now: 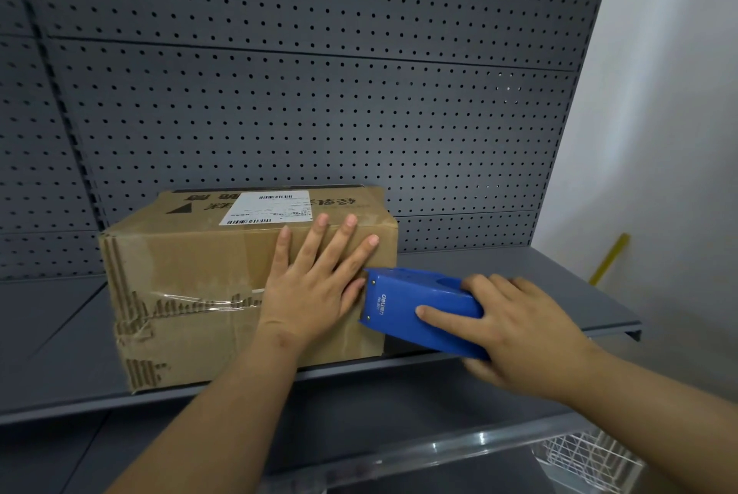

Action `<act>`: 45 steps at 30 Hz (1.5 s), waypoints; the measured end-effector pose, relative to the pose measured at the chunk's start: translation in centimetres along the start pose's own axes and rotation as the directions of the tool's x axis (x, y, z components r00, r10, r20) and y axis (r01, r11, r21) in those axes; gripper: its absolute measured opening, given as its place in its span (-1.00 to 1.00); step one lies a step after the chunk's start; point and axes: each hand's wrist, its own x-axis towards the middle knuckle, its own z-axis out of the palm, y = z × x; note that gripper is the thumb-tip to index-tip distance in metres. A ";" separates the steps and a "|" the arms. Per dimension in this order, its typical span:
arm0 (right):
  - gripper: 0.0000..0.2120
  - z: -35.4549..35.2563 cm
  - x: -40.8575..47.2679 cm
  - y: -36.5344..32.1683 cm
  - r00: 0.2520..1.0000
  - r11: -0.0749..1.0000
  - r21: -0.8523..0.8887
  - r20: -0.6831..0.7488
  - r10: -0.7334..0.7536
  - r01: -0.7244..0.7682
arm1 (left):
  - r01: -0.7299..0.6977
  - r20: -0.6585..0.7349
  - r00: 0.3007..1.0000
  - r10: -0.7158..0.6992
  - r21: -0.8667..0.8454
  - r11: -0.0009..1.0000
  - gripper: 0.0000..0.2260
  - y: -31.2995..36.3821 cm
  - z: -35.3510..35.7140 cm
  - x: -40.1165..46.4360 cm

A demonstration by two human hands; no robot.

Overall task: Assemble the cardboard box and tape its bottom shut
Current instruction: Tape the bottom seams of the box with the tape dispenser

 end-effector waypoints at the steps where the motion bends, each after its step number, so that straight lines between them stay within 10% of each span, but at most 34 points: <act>1: -0.40 -0.1 0.0 0.0 1.000 1.000 0.009 0.012 0.005 -0.005 | 0.000 0.002 1.000 0.000 0.000 1.000 -0.51 0.0 0.0 0.0; 45: -0.21 0.9 -1.9 4.9 0.992 0.990 0.143 0.124 -0.024 0.006 | -0.017 -0.040 0.999 0.017 0.000 1.000 -0.50 -0.1 0.4 0.2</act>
